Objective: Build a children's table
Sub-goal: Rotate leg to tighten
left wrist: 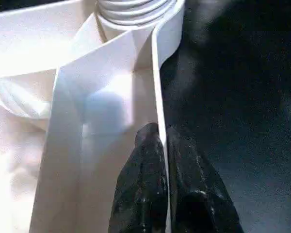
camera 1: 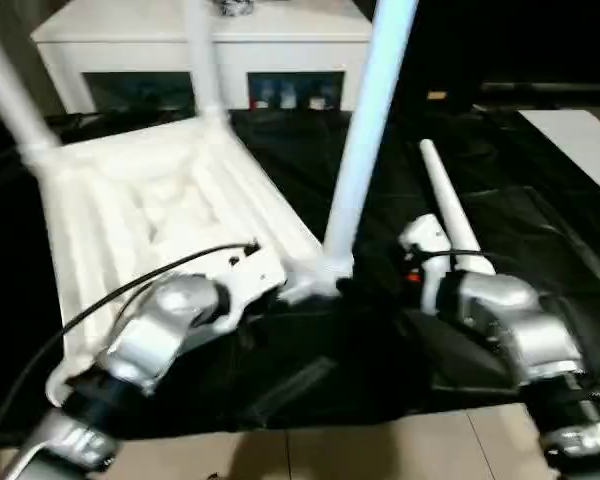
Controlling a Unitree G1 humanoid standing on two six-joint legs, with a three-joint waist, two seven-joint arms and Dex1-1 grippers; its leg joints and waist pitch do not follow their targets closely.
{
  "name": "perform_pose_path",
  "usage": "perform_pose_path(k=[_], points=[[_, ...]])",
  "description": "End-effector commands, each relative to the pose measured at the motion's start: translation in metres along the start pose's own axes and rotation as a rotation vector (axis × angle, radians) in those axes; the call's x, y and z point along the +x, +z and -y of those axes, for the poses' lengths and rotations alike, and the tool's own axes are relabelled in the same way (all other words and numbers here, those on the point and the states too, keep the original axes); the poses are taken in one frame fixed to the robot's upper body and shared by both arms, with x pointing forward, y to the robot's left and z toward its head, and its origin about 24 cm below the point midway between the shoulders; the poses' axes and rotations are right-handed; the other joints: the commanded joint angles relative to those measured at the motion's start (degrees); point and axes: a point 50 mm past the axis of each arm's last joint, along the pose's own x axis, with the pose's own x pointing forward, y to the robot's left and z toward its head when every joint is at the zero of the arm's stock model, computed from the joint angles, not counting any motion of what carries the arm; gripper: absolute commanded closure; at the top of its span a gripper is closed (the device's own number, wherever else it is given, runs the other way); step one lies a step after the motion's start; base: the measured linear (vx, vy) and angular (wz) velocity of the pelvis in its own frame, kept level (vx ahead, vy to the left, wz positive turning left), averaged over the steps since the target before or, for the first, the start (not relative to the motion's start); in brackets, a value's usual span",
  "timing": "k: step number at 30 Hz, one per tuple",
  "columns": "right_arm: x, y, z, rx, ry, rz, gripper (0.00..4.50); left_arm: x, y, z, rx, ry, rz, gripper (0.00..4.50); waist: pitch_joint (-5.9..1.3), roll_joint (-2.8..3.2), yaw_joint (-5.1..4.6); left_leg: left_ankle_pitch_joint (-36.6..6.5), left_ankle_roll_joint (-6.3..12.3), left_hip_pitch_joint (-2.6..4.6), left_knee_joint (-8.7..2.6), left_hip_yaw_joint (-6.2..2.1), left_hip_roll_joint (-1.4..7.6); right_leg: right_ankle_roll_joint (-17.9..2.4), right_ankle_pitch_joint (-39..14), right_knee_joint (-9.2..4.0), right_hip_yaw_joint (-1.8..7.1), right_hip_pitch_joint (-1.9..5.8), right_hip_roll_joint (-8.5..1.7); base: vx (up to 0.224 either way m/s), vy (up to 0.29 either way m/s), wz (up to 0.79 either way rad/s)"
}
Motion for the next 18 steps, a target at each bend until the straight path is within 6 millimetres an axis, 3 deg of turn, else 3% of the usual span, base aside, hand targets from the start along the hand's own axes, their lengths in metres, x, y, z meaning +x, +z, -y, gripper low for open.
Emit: perform_pose_path(k=[1, 6, 12, 18], points=[[-0.0016, 0.0002, -0.0043, -0.009, 0.052, -0.023, 0.03, 0.0047, 0.0104, 0.0140, 0.067, -0.116, 0.024, 4.50, -2.86, 0.29, -0.24, -8.74, 3.63, 0.64, -3.92, 0.81, 1.17, -14.30, 0.30, -4.38, 3.06, 2.62, -2.47, 0.000, 0.000, 0.00], [-0.0043, -0.0028, -0.0073, -0.030, 0.113, -0.084, 0.03, 0.0011, 0.0095, 0.0104, 0.067, -0.102, 0.012, 4.50, -2.73, -0.19, -0.04, -8.44, 3.57, 0.44, -3.99, 1.02, 1.06, -14.02, 0.12, -4.34, 3.17, 2.80, -2.58, 0.000, 0.000, 0.00], [-0.0005, -0.0061, -0.0065, -0.046, 0.111, -0.115, 0.03, -0.0006, 0.0089, 0.0108, 0.072, -0.111, 0.014, 4.50, -2.84, -0.32, -0.30, -7.98, 3.36, 0.36, -3.87, 1.06, 0.98, -13.28, -1.01, -4.41, 3.33, 2.81, -2.66, 0.000, 0.000, 0.00], [0.0010, -0.0062, -0.0057, -0.044, 0.112, -0.119, 0.63, -0.0012, 0.0078, 0.0100, 0.071, -0.107, 0.008, 4.50, -2.91, -0.39, -0.30, -6.52, 3.99, 0.31, -3.74, 1.08, 0.93, -13.70, 0.95, -4.18, 3.26, 2.85, -2.56, 0.000, 0.000, 0.00]])
